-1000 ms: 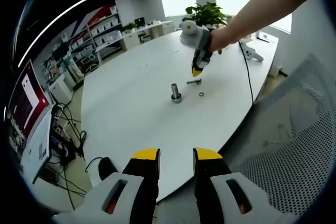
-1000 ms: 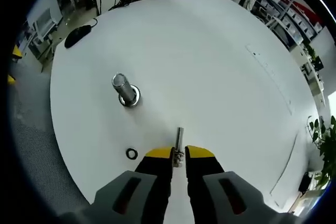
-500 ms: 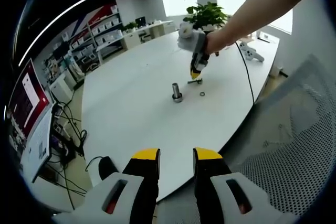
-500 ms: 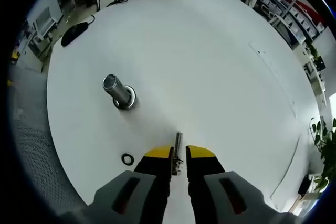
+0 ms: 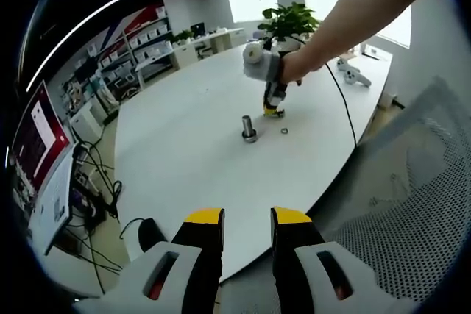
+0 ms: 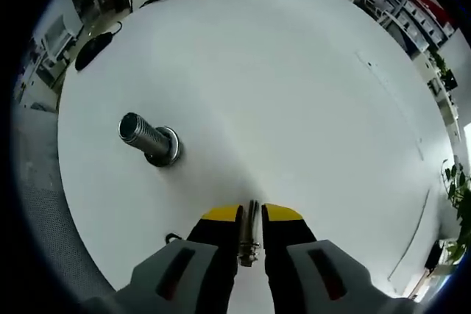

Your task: Place the washer onto the threaded stud by aligning its center hole with the stud, sliding it down to the base, and recovering from edge contact or off-axis alignment until the washer reaches the visible bottom stop.

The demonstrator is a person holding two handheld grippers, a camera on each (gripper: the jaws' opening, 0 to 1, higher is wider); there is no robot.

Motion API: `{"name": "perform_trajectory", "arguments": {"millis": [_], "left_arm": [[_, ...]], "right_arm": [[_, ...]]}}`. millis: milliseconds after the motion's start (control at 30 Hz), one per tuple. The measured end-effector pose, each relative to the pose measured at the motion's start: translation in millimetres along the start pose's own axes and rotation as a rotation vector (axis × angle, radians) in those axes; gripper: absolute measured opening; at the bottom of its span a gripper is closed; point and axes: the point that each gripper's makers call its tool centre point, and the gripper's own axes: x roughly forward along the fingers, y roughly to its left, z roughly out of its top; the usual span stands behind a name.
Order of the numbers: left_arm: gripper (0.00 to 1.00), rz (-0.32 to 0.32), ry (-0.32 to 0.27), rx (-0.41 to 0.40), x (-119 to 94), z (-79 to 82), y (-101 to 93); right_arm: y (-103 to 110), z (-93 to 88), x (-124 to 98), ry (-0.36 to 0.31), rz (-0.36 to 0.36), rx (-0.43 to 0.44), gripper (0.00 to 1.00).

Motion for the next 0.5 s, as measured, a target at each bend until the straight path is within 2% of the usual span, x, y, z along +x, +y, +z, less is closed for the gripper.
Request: {"name": "perform_trajectory", "arguments": {"millis": [133,300,500], "left_arm": [[0.23,0.002,0.0,-0.001,0.0,-0.2,0.5],[0.23,-0.003,0.0,-0.003,0.5,0.0,0.0],[0.23,-0.004,0.0,-0.004,0.5,0.2,0.0]], "right_arm": [[3.2,-1.5,1.2,0.012,0.008,0.003,0.13],[5.2,1.5,-0.2,-0.003,0.018,0.018,0.11],[1.4,1.7,3.6,-0.005,0.026,0.011,0.1]]}}
